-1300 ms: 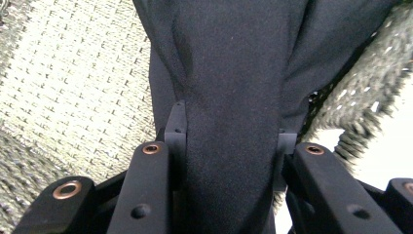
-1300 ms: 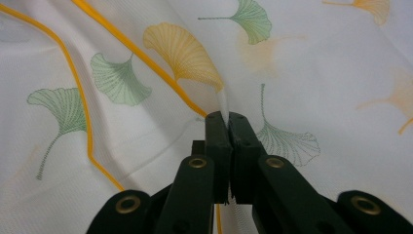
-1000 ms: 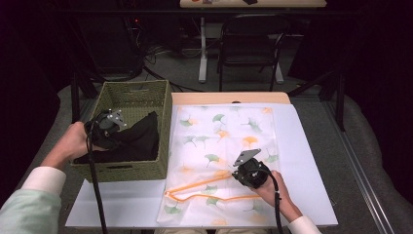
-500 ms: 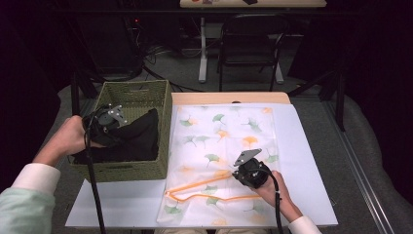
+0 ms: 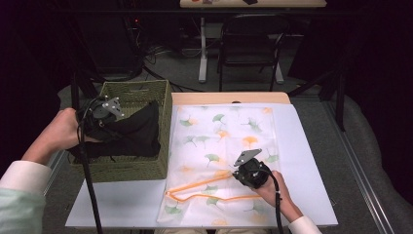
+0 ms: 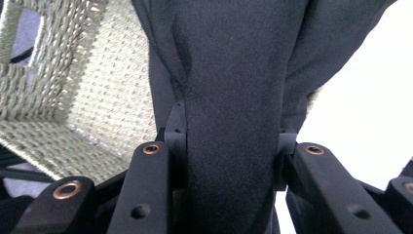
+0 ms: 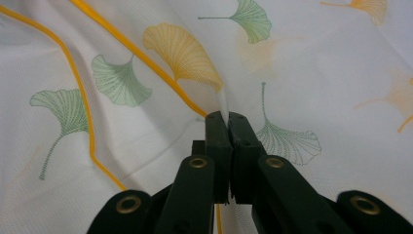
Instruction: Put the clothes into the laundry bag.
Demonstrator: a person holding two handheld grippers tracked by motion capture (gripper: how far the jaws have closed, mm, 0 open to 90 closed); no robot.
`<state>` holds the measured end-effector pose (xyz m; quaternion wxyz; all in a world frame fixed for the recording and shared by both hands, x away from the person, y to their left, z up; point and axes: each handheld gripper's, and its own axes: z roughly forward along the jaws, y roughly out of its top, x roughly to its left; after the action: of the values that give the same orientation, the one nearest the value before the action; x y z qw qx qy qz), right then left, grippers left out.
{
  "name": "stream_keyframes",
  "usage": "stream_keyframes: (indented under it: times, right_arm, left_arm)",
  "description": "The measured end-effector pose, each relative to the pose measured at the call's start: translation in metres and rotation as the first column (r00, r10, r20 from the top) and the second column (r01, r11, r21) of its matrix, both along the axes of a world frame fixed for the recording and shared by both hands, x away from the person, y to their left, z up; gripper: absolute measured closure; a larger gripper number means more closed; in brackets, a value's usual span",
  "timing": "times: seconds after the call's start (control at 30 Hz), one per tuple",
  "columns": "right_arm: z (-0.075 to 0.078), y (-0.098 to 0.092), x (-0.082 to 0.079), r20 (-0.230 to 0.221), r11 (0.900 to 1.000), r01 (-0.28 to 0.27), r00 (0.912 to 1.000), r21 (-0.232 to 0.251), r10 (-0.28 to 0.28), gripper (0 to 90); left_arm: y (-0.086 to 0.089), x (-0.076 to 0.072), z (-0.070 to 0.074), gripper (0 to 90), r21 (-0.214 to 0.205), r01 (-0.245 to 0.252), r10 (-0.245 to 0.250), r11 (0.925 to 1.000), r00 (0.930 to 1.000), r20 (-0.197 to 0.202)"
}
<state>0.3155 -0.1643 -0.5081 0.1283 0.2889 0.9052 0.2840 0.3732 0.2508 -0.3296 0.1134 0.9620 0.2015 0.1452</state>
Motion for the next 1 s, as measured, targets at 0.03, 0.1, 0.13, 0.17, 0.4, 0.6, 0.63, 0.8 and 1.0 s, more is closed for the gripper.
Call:
stream_keyframes:
  times: [0.03, 0.1, 0.13, 0.17, 0.4, 0.6, 0.63, 0.8, 1.0]
  right_arm:
    - [0.0, 0.0, 0.0, -0.001, 1.0, -0.002, 1.0, 0.001, 0.002, 88.5]
    - [0.0, 0.0, 0.0, 0.001, 1.0, -0.004, 1.0, 0.002, 0.004, 88.5]
    - [0.0, 0.0, 0.0, -0.002, 1.0, 0.0, 1.0, 0.003, 0.0, 88.5]
    - [0.0, 0.0, 0.0, -0.002, 1.0, 0.0, 1.0, 0.003, 0.0, 88.5]
    - [0.0, 0.0, 0.0, -0.002, 1.0, -0.003, 1.0, 0.0, 0.003, 88.7]
    - [0.001, -0.001, 0.0, -0.002, 1.0, 0.0, 1.0, 0.005, 0.0, 88.7]
    - [0.001, -0.001, 0.0, -0.002, 1.0, 0.0, 1.0, 0.005, 0.0, 88.7]
    - [0.001, 0.0, 0.0, -0.003, 1.0, 0.002, 1.0, 0.003, -0.002, 88.7]
    - [0.002, 0.0, 0.0, 0.001, 1.0, 0.007, 1.0, 0.003, -0.007, 88.7]
  left_arm:
    - [-0.001, -0.001, 0.002, 64.4, -0.01, 0.0, 0.0, 1.0, 0.9999, -0.01]
    - [-0.002, -0.002, 0.004, 64.3, -0.011, 0.004, -0.004, 0.9999, 0.9999, -0.016]
    - [-0.002, -0.002, 0.004, 64.3, -0.011, 0.004, -0.004, 0.9999, 0.9999, -0.016]
    - [-0.002, -0.002, 0.004, 64.3, -0.011, 0.004, -0.004, 0.9999, 0.9999, -0.016]
    - [-0.028, -0.021, 0.007, 64.3, -0.028, 0.012, -0.013, 0.9995, 0.9984, -0.054]
    - [-0.041, -0.033, 0.009, 64.2, -0.059, 0.031, -0.034, 0.9978, 0.9977, -0.059]
    - [-0.044, -0.035, 0.009, 64.2, -0.062, 0.033, -0.037, 0.9975, 0.9975, -0.06]
    - [-0.046, -0.037, 0.009, 64.2, -0.068, 0.037, -0.041, 0.997, 0.9971, -0.064]
    - [-0.069, -0.058, 0.0, 64.1, -0.105, 0.089, -0.1, 0.9905, 0.9901, -0.099]
